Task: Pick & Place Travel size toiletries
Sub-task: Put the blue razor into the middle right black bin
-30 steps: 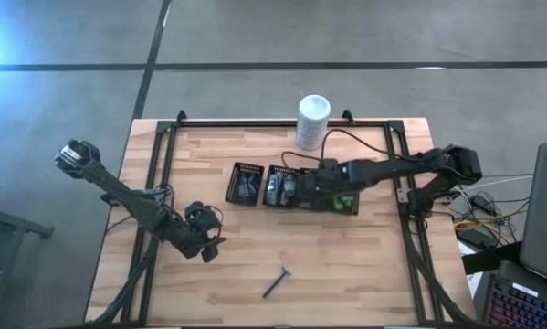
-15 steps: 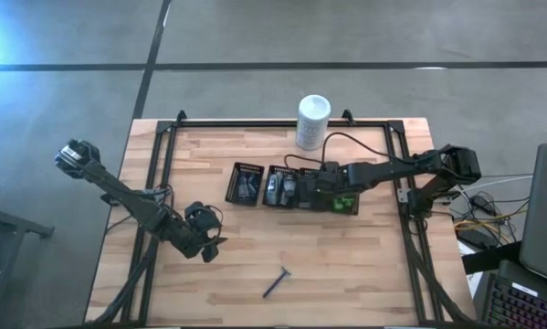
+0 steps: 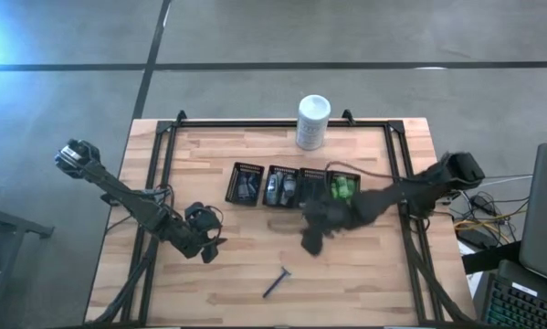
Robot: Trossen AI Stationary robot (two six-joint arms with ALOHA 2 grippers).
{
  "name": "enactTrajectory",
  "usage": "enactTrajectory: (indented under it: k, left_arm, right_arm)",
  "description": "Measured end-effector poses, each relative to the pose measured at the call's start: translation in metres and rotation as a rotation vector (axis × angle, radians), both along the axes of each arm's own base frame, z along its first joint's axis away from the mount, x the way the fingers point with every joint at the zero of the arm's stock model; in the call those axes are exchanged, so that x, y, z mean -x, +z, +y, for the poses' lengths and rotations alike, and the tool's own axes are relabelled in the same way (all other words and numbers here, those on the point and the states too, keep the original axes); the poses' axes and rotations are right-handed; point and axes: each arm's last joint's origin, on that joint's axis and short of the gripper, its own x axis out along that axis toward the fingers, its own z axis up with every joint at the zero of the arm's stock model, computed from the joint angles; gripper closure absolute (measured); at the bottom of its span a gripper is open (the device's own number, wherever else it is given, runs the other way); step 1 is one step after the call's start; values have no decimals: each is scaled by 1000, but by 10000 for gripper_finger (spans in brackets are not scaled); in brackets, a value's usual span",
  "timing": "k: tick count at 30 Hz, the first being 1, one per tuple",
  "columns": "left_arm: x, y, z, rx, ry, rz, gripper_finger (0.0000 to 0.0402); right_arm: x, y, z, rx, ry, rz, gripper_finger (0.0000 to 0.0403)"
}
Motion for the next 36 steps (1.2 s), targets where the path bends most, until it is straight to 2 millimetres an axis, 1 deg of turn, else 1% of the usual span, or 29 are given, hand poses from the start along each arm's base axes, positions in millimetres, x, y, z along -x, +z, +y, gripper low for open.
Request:
enactTrajectory:
  k: [2, 4, 8, 12, 16, 20, 22, 25, 31, 36]
  left_arm:
    - [0, 0, 0, 6, -6, 4, 163]
    - [0, 0, 0, 8, -8, 6, 163]
    - [0, 0, 0, 10, -8, 4, 163]
    - [-2, 2, -2, 39, -12, -26, 163]
    - [-7, 7, -6, 106, -36, -72, 163]
    - [-7, 8, -8, 143, -49, -72, 163]
    - [-7, 7, -8, 154, -51, -67, 163]
    - [-7, 7, -8, 163, -54, -63, 163]
    - [-7, 7, -8, 163, -59, -61, 163]
    - [-7, 7, -8, 161, -59, -59, 163]
  right_arm:
    - [0, 2, 19, 25, 114, 2, 179]
    - [-2, 2, 35, 40, 189, 0, 181]
    - [-17, -3, 62, 71, 390, 10, 188]
    - [-44, -21, 81, 169, 582, 43, 196]
    - [-76, -37, 96, 195, 761, 60, 205]
    - [-96, -53, 109, 272, 927, 110, 215]
    - [-102, -61, 114, 296, 983, 137, 220]
    - [-109, -68, 122, 321, 1041, 153, 227]
    - [-110, -73, 122, 339, 1090, 155, 238]
    - [-109, -88, 123, 332, 1174, 168, 256]
